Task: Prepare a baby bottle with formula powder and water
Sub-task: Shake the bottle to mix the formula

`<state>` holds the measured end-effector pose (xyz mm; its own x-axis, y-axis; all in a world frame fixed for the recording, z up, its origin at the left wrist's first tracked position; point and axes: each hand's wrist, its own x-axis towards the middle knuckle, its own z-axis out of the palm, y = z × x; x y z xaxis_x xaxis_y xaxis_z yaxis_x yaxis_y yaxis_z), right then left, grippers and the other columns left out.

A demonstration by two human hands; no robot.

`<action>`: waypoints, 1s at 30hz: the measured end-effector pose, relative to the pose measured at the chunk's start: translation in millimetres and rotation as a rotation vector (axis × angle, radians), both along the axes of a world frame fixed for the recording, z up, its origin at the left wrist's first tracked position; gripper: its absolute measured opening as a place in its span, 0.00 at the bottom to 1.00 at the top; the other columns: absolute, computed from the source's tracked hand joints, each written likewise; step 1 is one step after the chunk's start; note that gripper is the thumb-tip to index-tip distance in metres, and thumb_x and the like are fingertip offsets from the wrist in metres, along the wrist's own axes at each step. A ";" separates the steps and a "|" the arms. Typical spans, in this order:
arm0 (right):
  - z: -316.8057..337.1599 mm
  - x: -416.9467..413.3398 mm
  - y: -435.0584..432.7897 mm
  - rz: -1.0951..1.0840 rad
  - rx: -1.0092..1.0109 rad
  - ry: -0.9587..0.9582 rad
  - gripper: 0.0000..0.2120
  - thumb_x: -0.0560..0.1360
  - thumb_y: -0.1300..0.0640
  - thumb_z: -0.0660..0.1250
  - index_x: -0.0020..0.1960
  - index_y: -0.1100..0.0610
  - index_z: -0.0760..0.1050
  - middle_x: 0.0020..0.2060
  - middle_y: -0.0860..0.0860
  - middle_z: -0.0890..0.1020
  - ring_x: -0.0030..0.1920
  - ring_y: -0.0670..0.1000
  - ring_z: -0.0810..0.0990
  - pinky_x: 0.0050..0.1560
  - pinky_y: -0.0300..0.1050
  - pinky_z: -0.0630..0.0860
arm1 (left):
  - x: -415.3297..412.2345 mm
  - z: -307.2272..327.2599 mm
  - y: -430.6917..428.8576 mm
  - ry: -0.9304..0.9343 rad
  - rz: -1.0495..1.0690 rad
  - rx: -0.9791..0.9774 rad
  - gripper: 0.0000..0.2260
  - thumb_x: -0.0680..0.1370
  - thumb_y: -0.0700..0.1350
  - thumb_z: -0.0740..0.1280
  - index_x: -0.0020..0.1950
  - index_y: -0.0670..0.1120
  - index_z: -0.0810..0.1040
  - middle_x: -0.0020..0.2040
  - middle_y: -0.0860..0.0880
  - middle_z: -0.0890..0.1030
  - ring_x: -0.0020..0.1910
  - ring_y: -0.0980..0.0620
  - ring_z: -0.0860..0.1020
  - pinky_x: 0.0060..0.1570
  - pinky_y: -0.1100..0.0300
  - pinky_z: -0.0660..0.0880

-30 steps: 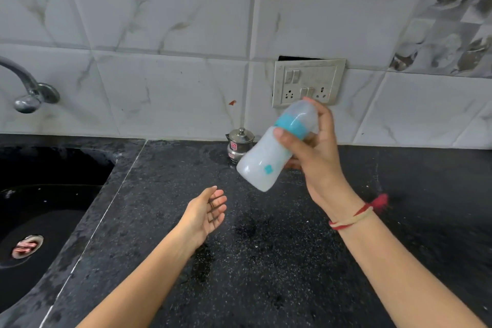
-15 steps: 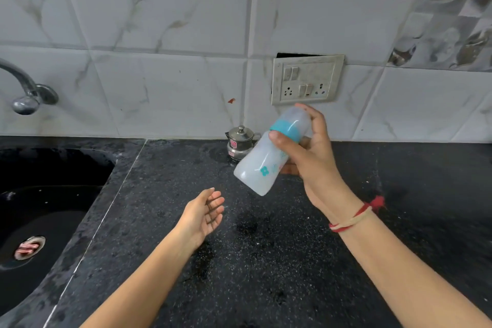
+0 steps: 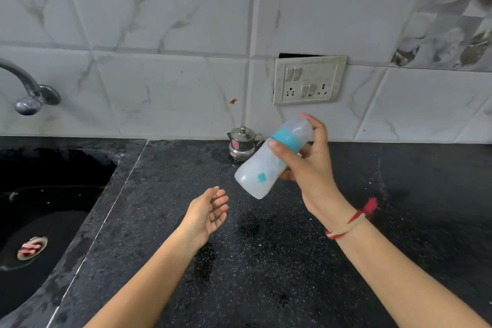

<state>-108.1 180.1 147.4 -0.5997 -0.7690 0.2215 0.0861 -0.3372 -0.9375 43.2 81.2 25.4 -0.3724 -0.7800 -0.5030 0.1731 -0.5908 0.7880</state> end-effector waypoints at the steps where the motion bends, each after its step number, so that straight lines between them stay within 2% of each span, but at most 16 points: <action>1: 1.8 -0.2 0.7 -0.033 -0.038 -0.041 0.26 0.72 0.61 0.71 0.63 0.46 0.64 0.58 0.55 0.74 0.52 0.54 0.78 0.33 0.44 0.79 | 0.1 0.7 -0.9 0.008 0.008 0.004 0.08 0.80 0.48 0.63 0.46 0.46 0.78 0.40 0.51 0.80 0.36 0.55 0.76 0.36 0.62 0.74; 3: 6.7 -4.8 3.0 -0.123 -0.206 -0.254 0.24 0.74 0.60 0.68 0.64 0.48 0.61 0.55 0.51 0.74 0.52 0.52 0.78 0.34 0.44 0.80 | 0.1 1.0 -2.1 0.020 0.027 0.014 0.08 0.80 0.48 0.63 0.46 0.46 0.78 0.40 0.50 0.80 0.36 0.55 0.77 0.37 0.62 0.74; 4: 8.8 -5.6 2.9 -0.123 -0.224 -0.270 0.23 0.75 0.60 0.67 0.64 0.48 0.60 0.55 0.51 0.74 0.51 0.51 0.78 0.35 0.44 0.80 | -0.2 0.7 -1.9 0.020 0.029 0.017 0.08 0.80 0.48 0.63 0.45 0.46 0.78 0.40 0.50 0.80 0.36 0.55 0.77 0.36 0.62 0.74; 7: 6.7 1.4 3.1 0.058 0.028 0.034 0.26 0.71 0.61 0.71 0.62 0.43 0.64 0.57 0.54 0.74 0.51 0.54 0.79 0.34 0.46 0.81 | -0.4 1.9 -4.2 0.014 0.016 0.016 0.09 0.80 0.48 0.62 0.46 0.46 0.78 0.40 0.50 0.80 0.35 0.55 0.77 0.35 0.62 0.74; 8: 6.5 1.1 2.2 0.052 0.033 0.036 0.26 0.71 0.62 0.71 0.61 0.43 0.65 0.57 0.54 0.74 0.51 0.55 0.79 0.34 0.47 0.81 | -0.4 3.1 -6.1 0.020 0.027 0.008 0.09 0.80 0.48 0.62 0.46 0.46 0.78 0.40 0.50 0.80 0.36 0.55 0.77 0.36 0.62 0.74; 11: 13.1 -6.7 -0.6 -0.106 -0.165 -0.264 0.23 0.74 0.62 0.67 0.62 0.46 0.61 0.54 0.51 0.74 0.50 0.52 0.79 0.33 0.44 0.80 | 0.5 6.1 -8.0 0.036 0.045 -0.010 0.09 0.80 0.48 0.62 0.46 0.46 0.78 0.40 0.50 0.80 0.36 0.54 0.77 0.37 0.61 0.74; 12: 14.7 -6.7 -1.7 -0.098 -0.149 -0.255 0.24 0.75 0.62 0.67 0.63 0.46 0.60 0.54 0.51 0.74 0.50 0.52 0.79 0.33 0.44 0.80 | 0.6 6.1 -6.9 0.033 0.035 -0.014 0.09 0.80 0.48 0.63 0.46 0.46 0.78 0.40 0.50 0.80 0.36 0.55 0.77 0.36 0.61 0.74; 14: 10.2 -2.8 -0.8 0.019 0.027 -0.030 0.26 0.73 0.62 0.69 0.63 0.45 0.62 0.54 0.52 0.74 0.49 0.52 0.79 0.33 0.45 0.80 | 1.3 5.4 -5.6 0.016 0.008 -0.023 0.08 0.80 0.48 0.63 0.46 0.46 0.78 0.39 0.50 0.80 0.35 0.55 0.77 0.35 0.62 0.74; 15: 6.6 -1.9 -0.7 0.045 0.053 0.032 0.27 0.72 0.63 0.70 0.63 0.45 0.64 0.54 0.52 0.74 0.49 0.52 0.79 0.34 0.46 0.81 | 1.6 5.5 -5.6 0.014 0.008 -0.026 0.08 0.80 0.48 0.63 0.47 0.46 0.79 0.39 0.50 0.80 0.35 0.55 0.77 0.35 0.62 0.75; 16: 5.5 -2.8 -2.2 0.008 0.023 0.006 0.26 0.72 0.63 0.70 0.63 0.46 0.64 0.54 0.52 0.74 0.50 0.52 0.78 0.35 0.47 0.82 | 2.0 5.8 -6.2 0.015 0.018 -0.029 0.08 0.80 0.48 0.63 0.47 0.46 0.79 0.39 0.50 0.80 0.35 0.55 0.77 0.35 0.62 0.75; 18: 7.1 -7.4 -4.0 -0.090 -0.128 -0.223 0.24 0.74 0.62 0.68 0.65 0.50 0.61 0.53 0.51 0.75 0.50 0.52 0.78 0.35 0.46 0.81 | 1.8 5.8 -5.8 0.022 0.034 -0.030 0.08 0.80 0.48 0.63 0.47 0.46 0.79 0.39 0.51 0.81 0.35 0.55 0.77 0.35 0.62 0.75; 19: 7.0 -8.6 -5.4 -0.107 -0.141 -0.263 0.25 0.75 0.61 0.67 0.66 0.51 0.60 0.54 0.52 0.75 0.51 0.52 0.78 0.34 0.45 0.81 | 0.8 5.6 -4.1 0.024 0.029 -0.027 0.08 0.80 0.48 0.63 0.46 0.46 0.79 0.39 0.51 0.80 0.35 0.55 0.77 0.36 0.62 0.75; 22: -1.6 -3.3 -6.9 0.041 0.069 -0.074 0.28 0.72 0.62 0.70 0.66 0.48 0.61 0.56 0.55 0.74 0.50 0.53 0.80 0.33 0.44 0.80 | -1.9 7.1 -1.0 0.009 -0.003 -0.030 0.08 0.80 0.48 0.62 0.46 0.47 0.78 0.39 0.51 0.80 0.35 0.55 0.77 0.35 0.62 0.75; 26: 0.1 -8.3 -11.6 -0.084 -0.120 -0.349 0.28 0.74 0.59 0.68 0.69 0.49 0.59 0.55 0.51 0.74 0.48 0.51 0.80 0.36 0.47 0.81 | -2.9 7.7 -1.8 0.011 0.029 -0.051 0.08 0.80 0.48 0.63 0.47 0.46 0.79 0.39 0.51 0.80 0.35 0.55 0.77 0.31 0.64 0.76; 29: 3.5 -2.6 -8.1 0.091 0.041 -0.110 0.28 0.73 0.61 0.69 0.67 0.48 0.62 0.53 0.52 0.75 0.46 0.51 0.80 0.32 0.43 0.79 | -3.5 6.3 -1.1 0.000 0.022 -0.074 0.07 0.80 0.47 0.63 0.49 0.46 0.78 0.39 0.51 0.80 0.35 0.55 0.77 0.35 0.62 0.75; 30: 1.4 -3.4 -9.3 0.085 0.027 -0.098 0.27 0.72 0.62 0.69 0.66 0.47 0.63 0.53 0.51 0.76 0.46 0.51 0.81 0.32 0.43 0.79 | -3.8 6.4 -1.8 0.002 0.031 -0.082 0.07 0.80 0.47 0.63 0.50 0.46 0.78 0.39 0.51 0.80 0.35 0.55 0.77 0.36 0.62 0.75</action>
<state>-111.4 170.8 148.8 -0.5501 -0.8227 0.1432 0.2049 -0.2993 -0.9319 39.5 79.4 31.8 -0.3488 -0.8295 -0.4363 0.1919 -0.5189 0.8330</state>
